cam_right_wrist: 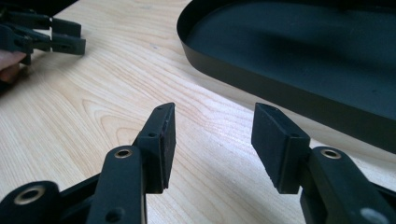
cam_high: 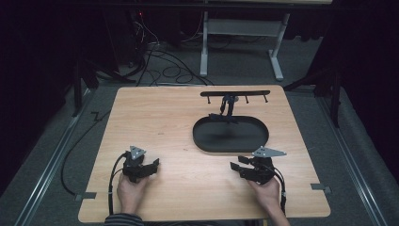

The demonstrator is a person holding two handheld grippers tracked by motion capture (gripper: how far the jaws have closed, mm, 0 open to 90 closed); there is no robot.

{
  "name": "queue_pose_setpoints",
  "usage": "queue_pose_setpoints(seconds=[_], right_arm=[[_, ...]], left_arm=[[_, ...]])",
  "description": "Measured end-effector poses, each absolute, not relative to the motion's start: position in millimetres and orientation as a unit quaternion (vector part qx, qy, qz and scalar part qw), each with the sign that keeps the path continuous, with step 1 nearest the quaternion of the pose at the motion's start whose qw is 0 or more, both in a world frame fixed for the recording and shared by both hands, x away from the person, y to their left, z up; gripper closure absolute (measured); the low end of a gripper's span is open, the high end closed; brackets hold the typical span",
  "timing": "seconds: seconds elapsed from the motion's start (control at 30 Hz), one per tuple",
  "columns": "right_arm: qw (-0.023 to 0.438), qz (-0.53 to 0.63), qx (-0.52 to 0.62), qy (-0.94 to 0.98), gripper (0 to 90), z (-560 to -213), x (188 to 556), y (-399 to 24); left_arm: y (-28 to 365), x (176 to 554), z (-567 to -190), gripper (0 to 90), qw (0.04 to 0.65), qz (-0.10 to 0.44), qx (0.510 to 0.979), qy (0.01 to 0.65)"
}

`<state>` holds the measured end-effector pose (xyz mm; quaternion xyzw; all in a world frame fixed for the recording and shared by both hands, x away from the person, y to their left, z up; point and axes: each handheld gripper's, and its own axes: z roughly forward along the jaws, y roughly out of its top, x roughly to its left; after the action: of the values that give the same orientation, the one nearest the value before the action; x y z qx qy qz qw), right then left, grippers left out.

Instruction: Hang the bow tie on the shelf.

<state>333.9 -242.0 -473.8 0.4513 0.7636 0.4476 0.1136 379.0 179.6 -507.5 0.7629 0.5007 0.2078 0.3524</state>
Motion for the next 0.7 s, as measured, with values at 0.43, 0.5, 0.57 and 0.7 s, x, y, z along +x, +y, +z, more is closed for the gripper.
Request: queue_pose_setpoints(seconds=[0.43,0.5,0.57,0.7], right_arm=[[0.124,0.421,0.449,0.779,51.6,-483,333,-236],[0.125,0.419,0.449,0.78,51.6,-483,332,-235],[0.125,0.417,0.448,0.781,51.6,-484,333,-234],[0.13,0.41,0.446,0.785,51.5,-485,333,-232]], left_arm=[[180,379,-508,29.4,0.352,0.208,0.763,0.501],[180,379,-508,29.4,0.352,0.208,0.763,0.501],[180,379,-508,29.4,0.352,0.208,0.763,0.501],[180,379,-507,29.4,0.352,0.208,0.763,0.501]])
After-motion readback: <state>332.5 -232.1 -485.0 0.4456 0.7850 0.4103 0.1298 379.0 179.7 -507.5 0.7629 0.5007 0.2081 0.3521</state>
